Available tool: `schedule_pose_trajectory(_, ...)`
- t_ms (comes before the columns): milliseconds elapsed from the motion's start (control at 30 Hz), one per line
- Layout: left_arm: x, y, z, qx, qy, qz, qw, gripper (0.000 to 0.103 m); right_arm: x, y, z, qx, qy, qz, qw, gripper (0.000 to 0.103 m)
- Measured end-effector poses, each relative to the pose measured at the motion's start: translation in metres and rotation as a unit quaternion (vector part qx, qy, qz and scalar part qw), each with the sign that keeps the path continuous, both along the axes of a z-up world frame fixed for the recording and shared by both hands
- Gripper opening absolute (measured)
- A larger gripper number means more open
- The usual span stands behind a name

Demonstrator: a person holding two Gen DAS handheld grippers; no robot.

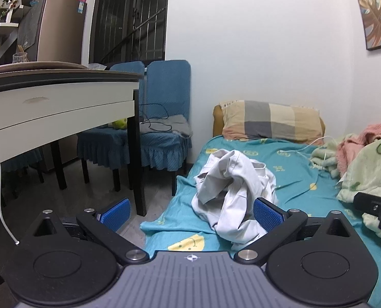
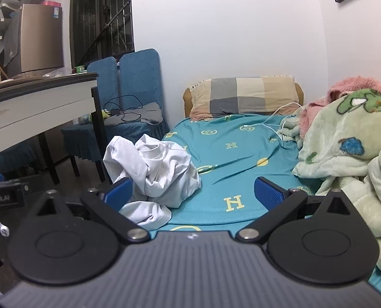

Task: Fold clothes
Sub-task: 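Approach the crumpled white T-shirt on the bed with both tools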

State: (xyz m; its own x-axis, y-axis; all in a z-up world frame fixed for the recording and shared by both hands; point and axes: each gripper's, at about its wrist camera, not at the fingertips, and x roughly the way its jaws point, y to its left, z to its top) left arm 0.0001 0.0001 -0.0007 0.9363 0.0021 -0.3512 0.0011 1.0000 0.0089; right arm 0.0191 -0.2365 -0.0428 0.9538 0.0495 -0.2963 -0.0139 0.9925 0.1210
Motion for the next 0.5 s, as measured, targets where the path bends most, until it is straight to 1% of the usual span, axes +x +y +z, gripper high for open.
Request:
schedule_pose_trajectory(67, 0.001, -0.001, -0.001, -0.006, 0.008, -0.001, 1.0000, 0.103, 0.000, 0.001, 0.001, -0.004, 0.004, 0.001, 1.000, 0.103)
schedule_pose_trajectory(167, 0.006, -0.010, 0.000, 0.006, 0.012, -0.005, 0.9999, 0.103, 0.000, 0.003, 0.003, -0.010, 0.009, 0.003, 1.000, 0.103)
schedule_pose_trajectory(333, 0.000, 0.007, 0.003, -0.019, 0.000, -0.014, 0.9997, 0.103, 0.000, 0.003, 0.003, -0.013, 0.011, 0.004, 1.000, 0.103)
schedule_pose_trajectory(400, -0.003, 0.000, -0.008, -0.012, -0.005, -0.014, 0.9998, 0.103, 0.002, 0.002, 0.001, -0.008, 0.012, 0.004, 1.000, 0.103)
schedule_pose_trajectory(500, -0.004, 0.000, -0.007, -0.010, -0.006, -0.014, 0.9998, 0.103, -0.001, 0.004, -0.002, -0.009, 0.006, 0.003, 1.000, 0.103)
